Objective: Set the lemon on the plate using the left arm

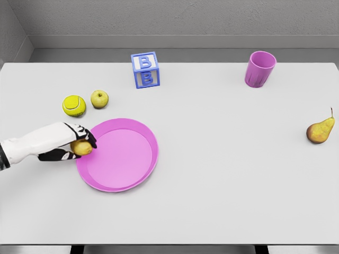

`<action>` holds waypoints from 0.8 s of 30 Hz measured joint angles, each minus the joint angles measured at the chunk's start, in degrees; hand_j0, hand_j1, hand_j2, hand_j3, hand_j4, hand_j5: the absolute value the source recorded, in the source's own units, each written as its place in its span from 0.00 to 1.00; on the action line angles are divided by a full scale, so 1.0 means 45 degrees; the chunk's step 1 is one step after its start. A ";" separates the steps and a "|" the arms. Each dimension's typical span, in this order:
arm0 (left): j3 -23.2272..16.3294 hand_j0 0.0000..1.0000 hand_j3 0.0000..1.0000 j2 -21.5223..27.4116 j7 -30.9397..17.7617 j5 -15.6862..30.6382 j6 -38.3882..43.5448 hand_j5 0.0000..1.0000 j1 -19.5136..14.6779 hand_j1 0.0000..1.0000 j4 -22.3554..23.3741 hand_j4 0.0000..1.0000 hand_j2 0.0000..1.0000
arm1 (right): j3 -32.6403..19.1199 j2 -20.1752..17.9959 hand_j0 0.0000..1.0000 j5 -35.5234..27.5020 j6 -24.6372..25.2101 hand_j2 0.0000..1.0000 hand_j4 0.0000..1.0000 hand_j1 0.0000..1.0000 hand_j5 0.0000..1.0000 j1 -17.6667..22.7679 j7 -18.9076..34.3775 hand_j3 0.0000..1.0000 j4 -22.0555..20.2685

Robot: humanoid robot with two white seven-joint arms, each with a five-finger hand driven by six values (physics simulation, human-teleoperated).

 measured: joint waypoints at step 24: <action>0.0886 1.00 1.00 -0.0272 -0.0003 0.0904 0.0004 1.00 -0.0703 1.00 0.1889 1.00 1.00 | 0.0001 0.0000 1.00 -0.0001 0.0000 1.00 1.00 1.00 1.00 -0.0019 -0.0004 1.00 -0.0001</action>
